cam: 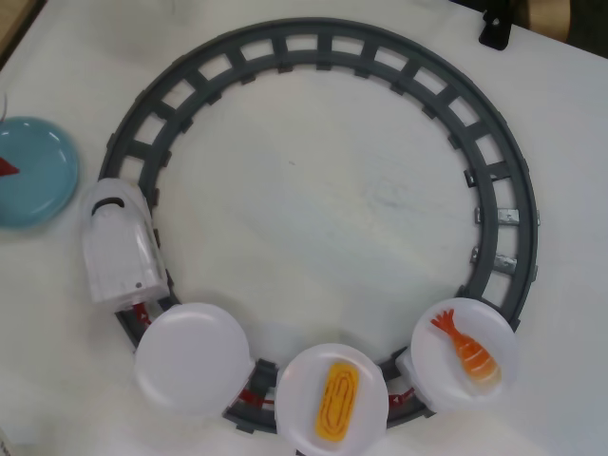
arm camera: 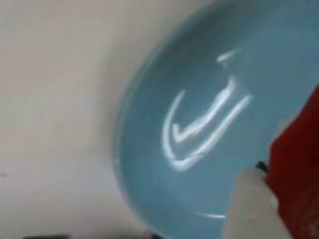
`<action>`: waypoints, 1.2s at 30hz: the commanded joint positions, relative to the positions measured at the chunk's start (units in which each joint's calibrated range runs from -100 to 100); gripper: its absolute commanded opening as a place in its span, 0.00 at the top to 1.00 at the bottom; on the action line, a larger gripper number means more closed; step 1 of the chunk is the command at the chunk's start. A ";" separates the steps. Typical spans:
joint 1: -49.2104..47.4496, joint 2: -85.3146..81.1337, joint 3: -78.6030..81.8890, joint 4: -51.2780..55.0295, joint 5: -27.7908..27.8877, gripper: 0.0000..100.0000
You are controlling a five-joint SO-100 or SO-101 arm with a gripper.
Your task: Pick up the sushi from the Shinkansen and put it on the blue dish
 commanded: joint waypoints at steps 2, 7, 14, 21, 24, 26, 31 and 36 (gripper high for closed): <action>0.85 3.44 -12.89 -1.53 -2.14 0.97; 3.58 7.51 -19.03 -2.72 -3.97 0.97; 4.73 12.98 -18.93 -2.13 -4.12 0.97; 4.81 13.81 -19.03 3.31 -3.81 0.97; 5.34 13.56 -18.93 4.75 -4.18 0.90; 5.43 13.48 -19.03 6.02 -4.18 0.82; 5.34 13.31 -19.57 7.04 -3.81 0.71; 4.90 10.33 -22.54 6.70 -3.76 0.71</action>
